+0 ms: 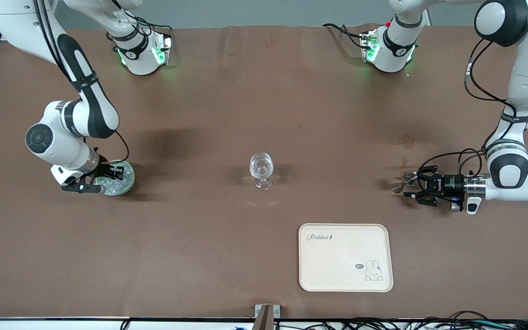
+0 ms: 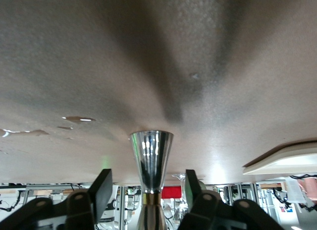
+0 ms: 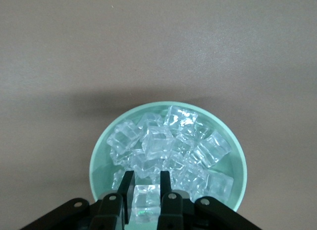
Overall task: Pour wine and add ice with both arms
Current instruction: 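Lift the ice cube with the right gripper while the left gripper lifts the jigger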
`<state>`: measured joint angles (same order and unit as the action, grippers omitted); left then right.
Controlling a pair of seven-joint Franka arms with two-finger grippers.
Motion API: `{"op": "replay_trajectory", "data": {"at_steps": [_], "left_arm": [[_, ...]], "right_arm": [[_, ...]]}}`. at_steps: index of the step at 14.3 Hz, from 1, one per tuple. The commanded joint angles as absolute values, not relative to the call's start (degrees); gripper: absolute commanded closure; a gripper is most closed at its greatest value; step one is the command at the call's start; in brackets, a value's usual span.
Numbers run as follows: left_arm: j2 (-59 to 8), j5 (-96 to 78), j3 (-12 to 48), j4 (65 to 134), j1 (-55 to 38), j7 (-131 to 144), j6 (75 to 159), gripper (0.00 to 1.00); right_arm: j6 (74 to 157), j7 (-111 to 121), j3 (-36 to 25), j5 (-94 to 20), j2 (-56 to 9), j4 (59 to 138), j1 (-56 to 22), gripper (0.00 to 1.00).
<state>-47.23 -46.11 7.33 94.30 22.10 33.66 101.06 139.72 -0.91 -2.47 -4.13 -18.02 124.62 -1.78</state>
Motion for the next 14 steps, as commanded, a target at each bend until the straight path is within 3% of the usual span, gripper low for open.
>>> {"op": "replay_trajectory", "data": {"at_steps": [1,6,8,14], "left_arm": [[-47.55,-47.81,7.56,94.57,22.41,34.19,100.2,0.35],[-47.46,-49.31,7.82,95.36,22.5,34.1,99.5,0.41],[-47.29,-49.31,7.82,95.27,22.67,33.84,98.79,0.48],[-47.2,-49.22,7.82,95.1,22.76,33.49,97.65,0.61]], "right_arm": [[137.81,-1.76,-2.37,-5.01,-16.79,124.1,-1.67,1.0],[131.6,-2.54,-2.55,-5.01,-14.77,119.55,-1.58,1.0],[126.58,-2.46,-2.55,-5.01,-13.89,115.94,-1.5,1.0],[122.0,-2.37,-2.72,-4.92,-10.38,113.73,-1.49,1.0]]}}
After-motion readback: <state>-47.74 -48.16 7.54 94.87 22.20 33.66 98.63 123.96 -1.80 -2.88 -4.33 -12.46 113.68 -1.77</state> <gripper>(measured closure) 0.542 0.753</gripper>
